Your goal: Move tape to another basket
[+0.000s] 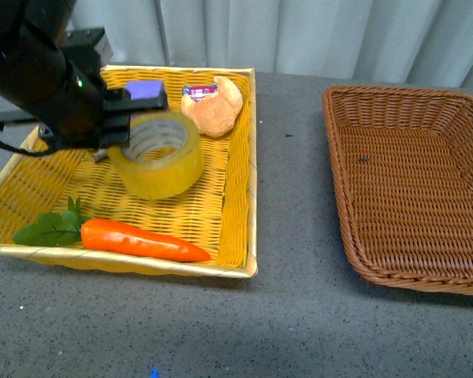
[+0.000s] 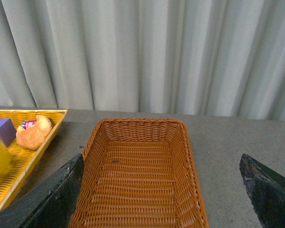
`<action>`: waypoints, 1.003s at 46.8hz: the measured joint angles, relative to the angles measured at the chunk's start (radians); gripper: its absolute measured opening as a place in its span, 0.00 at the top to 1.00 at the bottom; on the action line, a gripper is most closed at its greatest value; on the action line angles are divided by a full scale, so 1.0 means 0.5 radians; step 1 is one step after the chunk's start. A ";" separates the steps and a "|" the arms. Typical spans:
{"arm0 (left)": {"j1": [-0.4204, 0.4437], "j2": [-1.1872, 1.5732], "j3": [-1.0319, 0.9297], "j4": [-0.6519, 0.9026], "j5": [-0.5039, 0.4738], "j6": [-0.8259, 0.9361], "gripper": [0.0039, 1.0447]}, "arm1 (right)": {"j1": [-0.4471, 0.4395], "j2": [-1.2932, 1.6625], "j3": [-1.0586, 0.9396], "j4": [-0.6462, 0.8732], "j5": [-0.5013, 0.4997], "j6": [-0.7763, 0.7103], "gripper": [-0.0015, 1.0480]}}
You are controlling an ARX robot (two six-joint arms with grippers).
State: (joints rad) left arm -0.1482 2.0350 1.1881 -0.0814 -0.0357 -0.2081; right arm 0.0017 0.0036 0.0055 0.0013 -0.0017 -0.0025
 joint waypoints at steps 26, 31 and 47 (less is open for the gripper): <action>-0.314 -0.298 0.256 -0.017 0.854 1.307 0.86 | 0.000 0.000 0.000 0.001 0.000 0.000 0.09; -0.425 -0.233 0.324 -0.045 0.880 1.465 0.86 | 0.000 0.000 0.000 0.000 0.000 0.000 0.09; -0.494 -0.201 0.389 0.026 0.864 1.533 0.86 | 0.000 0.000 0.000 0.000 0.000 0.000 0.09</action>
State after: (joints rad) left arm -0.3954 1.9343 1.3827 -0.0685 0.3965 0.5583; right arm 0.0017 0.0036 0.0055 0.0013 -0.0017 -0.0025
